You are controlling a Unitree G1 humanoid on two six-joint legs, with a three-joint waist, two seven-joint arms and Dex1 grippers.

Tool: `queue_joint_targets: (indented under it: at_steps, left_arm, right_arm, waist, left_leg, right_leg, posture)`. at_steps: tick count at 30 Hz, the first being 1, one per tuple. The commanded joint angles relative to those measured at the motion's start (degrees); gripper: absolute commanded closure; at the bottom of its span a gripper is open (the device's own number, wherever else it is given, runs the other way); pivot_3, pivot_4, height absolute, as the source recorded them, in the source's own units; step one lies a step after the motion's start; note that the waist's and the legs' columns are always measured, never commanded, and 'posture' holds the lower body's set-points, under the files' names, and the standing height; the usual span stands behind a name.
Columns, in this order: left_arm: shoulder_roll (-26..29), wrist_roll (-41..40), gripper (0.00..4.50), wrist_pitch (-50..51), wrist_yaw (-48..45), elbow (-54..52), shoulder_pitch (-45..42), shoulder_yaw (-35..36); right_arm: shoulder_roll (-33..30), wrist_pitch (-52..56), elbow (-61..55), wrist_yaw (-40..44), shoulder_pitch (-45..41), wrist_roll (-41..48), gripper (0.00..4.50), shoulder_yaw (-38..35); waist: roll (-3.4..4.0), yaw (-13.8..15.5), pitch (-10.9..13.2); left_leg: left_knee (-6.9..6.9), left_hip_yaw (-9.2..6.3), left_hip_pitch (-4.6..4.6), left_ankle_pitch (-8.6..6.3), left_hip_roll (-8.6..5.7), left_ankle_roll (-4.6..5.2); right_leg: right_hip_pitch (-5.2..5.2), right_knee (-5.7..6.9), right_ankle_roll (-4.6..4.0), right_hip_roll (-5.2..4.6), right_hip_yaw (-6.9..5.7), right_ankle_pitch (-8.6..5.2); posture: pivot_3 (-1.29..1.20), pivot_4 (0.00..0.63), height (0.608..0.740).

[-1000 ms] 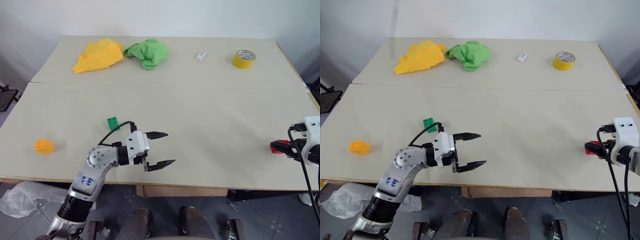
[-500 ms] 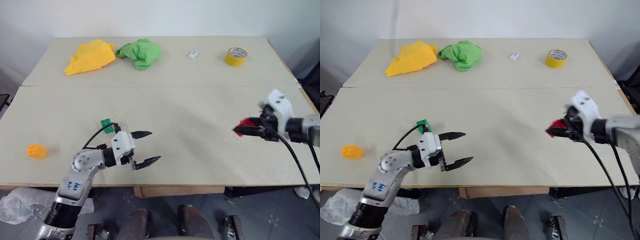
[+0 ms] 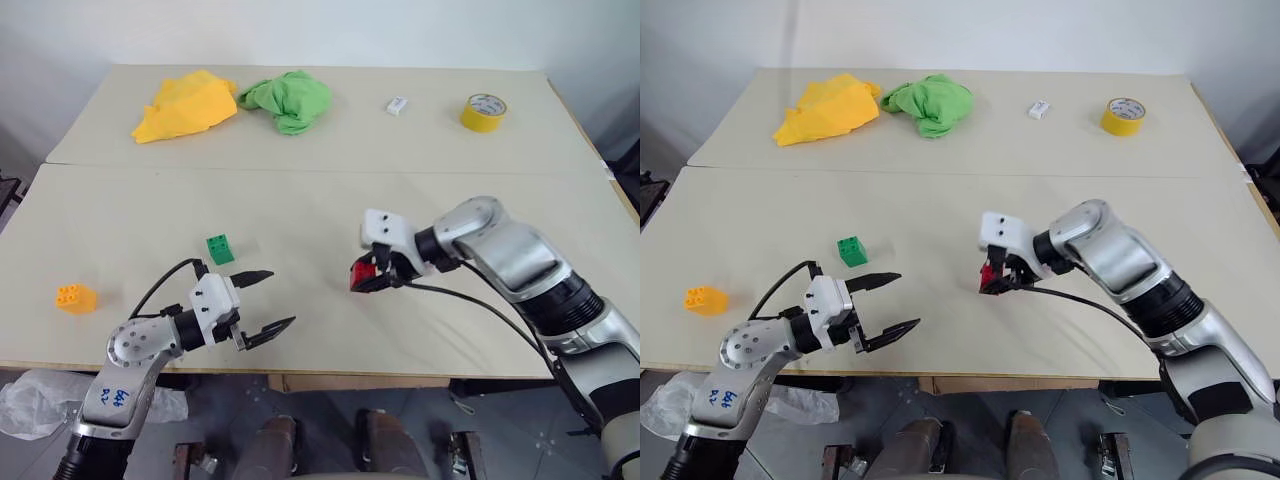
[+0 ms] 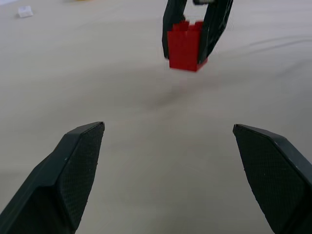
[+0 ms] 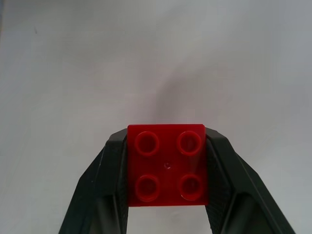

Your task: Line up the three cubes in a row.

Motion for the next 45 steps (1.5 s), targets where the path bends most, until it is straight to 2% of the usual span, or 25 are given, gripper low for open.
queue_joint_targets:
  at_steps: [1, 5, 12, 17, 19, 23, 26, 30, 34, 37, 41, 45]
  left_arm:
    - [-0.2, -0.6, 0.0, 0.2, 1.6, -2.8, 0.2, 1.3]
    - [0.1, -0.4, 0.0, 0.4, 2.5, -3.6, 1.0, 1.7]
    - [0.7, -0.6, 0.0, 1.0, 3.6, -5.7, 3.3, 2.4]
    - [1.2, -0.7, 0.0, 1.5, 4.1, -6.8, 4.5, 3.3]
    - [1.3, -0.7, 0.0, 1.6, 4.0, -6.9, 4.6, 3.5]
    - [1.6, -0.7, 0.0, 1.7, 4.1, -7.1, 5.1, 4.4]
    - [1.0, -1.6, 0.0, 1.5, 5.3, -7.2, 7.3, 7.5]
    - [-2.3, -2.2, 0.0, -2.6, 8.8, -5.2, 12.1, 14.8]
    - [-5.7, -3.7, 0.0, -4.9, 11.5, -3.8, 20.4, 24.7]
    - [-10.1, -4.8, 0.0, -7.5, 13.7, -3.2, 27.1, 30.0]
    - [-14.0, -5.6, 0.0, -8.4, 15.0, -3.8, 32.3, 31.3]
    - [-14.4, -5.8, 0.0, -5.9, 16.0, -8.7, 32.7, 28.9]
  right_arm:
    - [0.1, 0.5, -2.2, 0.6, 0.1, -1.3, 2.99, -0.6]
    - [0.3, 0.2, -3.3, 0.8, 1.8, -2.7, 2.99, 0.3]
    - [0.5, -4.0, 1.3, 0.8, 1.2, -6.5, 2.99, -0.5]
    - [-0.1, -4.5, 0.7, 3.2, 3.2, -4.3, 2.99, -3.0]
    - [0.5, -4.9, 0.8, 3.7, 3.7, -4.1, 2.21, -3.5]
    - [2.1, -6.7, 2.3, 2.9, 3.4, -3.7, 0.96, -5.9]
    - [3.4, -16.7, 2.3, 5.6, 5.8, 2.5, 0.01, -13.6]
    - [5.4, -25.9, 3.8, 8.1, 11.0, 9.0, 0.01, -22.2]
    - [8.8, -34.5, 8.1, 10.5, 18.6, 16.1, 0.01, -31.1]
    - [10.5, -42.9, 11.2, 10.7, 23.9, 16.1, 0.01, -34.8]
    - [13.0, -57.2, 17.0, 9.3, 27.3, 14.5, 0.01, -38.7]
    - [11.9, -59.4, 18.9, 10.5, 29.2, 15.0, 0.01, -39.8]
  waist:
    - [0.0, 0.1, 0.0]
    - [0.0, 0.0, 0.0]
    - [0.0, -0.1, 0.0]
    - [0.0, 0.1, 0.0]
    - [0.0, 0.1, 0.0]
    - [0.0, -0.1, 0.0]
    - [0.0, -0.2, 0.0]
    - [0.0, -0.1, 0.0]
    - [-0.07, 0.0, 0.0]
    - [-0.07, 0.0, 0.0]
    - [-0.07, 0.0, 0.0]
    - [-0.07, 0.3, 0.0]
  left_leg:
    - [0.03, -0.03, -0.02, 0.0, 0.0, 0.0]
    - [0.08, -0.1, -0.02, 0.0, 0.0, 0.0]
    - [0.08, -0.11, 0.03, 0.0, 0.01, -0.01]
    - [0.12, -0.13, 0.04, 0.01, 0.0, -0.01]
    - [0.13, -0.23, 0.03, 0.01, -0.04, -0.01]
    - [0.11, -0.23, 0.03, 0.01, -0.03, -0.01]
    - [0.07, -0.23, 0.03, 0.01, 0.0, -0.03]
    - [0.01, -0.23, 0.03, 0.01, 0.02, -0.02]
    - [0.06, -0.28, 0.07, 0.01, 0.0, -0.02]
    - [0.06, -0.27, 0.08, 0.01, -0.01, -0.01]
    - [0.06, -0.26, 0.15, 0.01, 0.0, -0.01]
    - [0.11, -0.27, 0.18, 0.02, 0.0, -0.02]
  right_leg:
    - [0.0, 0.0, 0.0, 0.0, -0.09, 0.0]
    - [0.08, -0.01, 0.0, 0.0, -0.26, 0.0]
    - [0.12, -0.02, 0.0, 0.01, -0.33, 0.0]
    - [0.15, -0.04, 0.0, -0.01, -0.32, 0.0]
    - [0.2, -0.07, 0.0, -0.03, -0.31, 0.0]
    - [0.19, -0.05, 0.0, -0.03, -0.31, 0.0]
    - [0.17, -0.04, 0.0, 0.0, -0.33, 0.0]
    - [0.2, -0.08, 0.0, 0.01, -0.41, 0.0]
    - [0.31, -0.11, 0.0, -0.01, -0.52, 0.0]
    - [0.35, -0.14, 0.0, -0.03, -0.49, 0.0]
    - [0.42, -0.34, 0.0, -0.03, -0.37, 0.0]
    - [0.48, -0.31, 0.0, -0.05, -0.21, 0.0]
  posture:
    - [0.0, 0.15, 0.74]
    - [0.0, 0.15, 0.74]
    - [0.0, 0.15, 0.74]
    - [0.0, 0.15, 0.74]
    - [0.0, 0.15, 0.74]
    - [0.0, 0.15, 0.74]
    - [0.0, 0.15, 0.74]
    - [0.0, 0.15, 0.74]
    - [0.0, 0.15, 0.74]
    - [0.0, 0.15, 0.74]
    - [0.0, 0.15, 0.74]
    - [0.0, 0.15, 0.74]
